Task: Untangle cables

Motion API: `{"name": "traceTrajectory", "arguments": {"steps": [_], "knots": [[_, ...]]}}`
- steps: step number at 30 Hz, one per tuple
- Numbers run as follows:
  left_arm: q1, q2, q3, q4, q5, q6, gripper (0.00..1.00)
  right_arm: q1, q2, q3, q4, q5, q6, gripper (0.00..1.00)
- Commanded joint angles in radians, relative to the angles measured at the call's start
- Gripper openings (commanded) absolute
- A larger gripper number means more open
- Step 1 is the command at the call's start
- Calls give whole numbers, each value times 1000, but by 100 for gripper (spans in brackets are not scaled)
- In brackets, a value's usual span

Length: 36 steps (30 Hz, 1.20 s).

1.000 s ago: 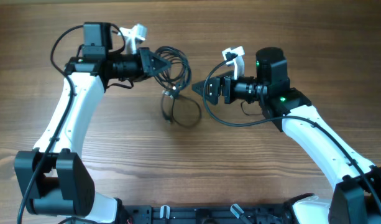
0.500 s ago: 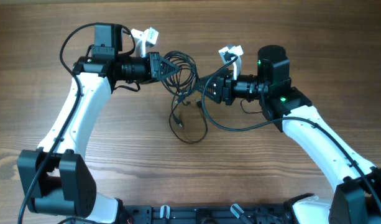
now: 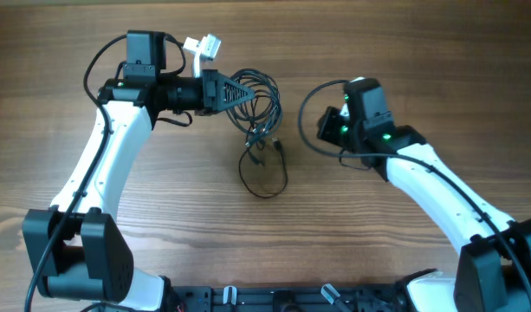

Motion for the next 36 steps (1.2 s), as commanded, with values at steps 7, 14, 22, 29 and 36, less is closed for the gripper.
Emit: {"name": "traceTrajectory", "arguments": {"steps": [7, 14, 22, 29, 36], "knots": [[-27, -6, 2, -17, -273, -81, 4, -40, -66, 3, 120, -556, -400, 51], [-118, -6, 2, -14, -470, -82, 4, 114, -66, 3, 146, -345, -323, 51], [-131, -6, 2, 0, -364, -121, 4, 145, 3, 3, 126, 10, -3, 42], [-131, -6, 2, -4, -375, -105, 4, 145, 26, 3, 219, -193, -124, 43], [-131, -6, 2, -30, -633, -105, 4, 66, -106, 3, 72, -230, -225, 55]]}}
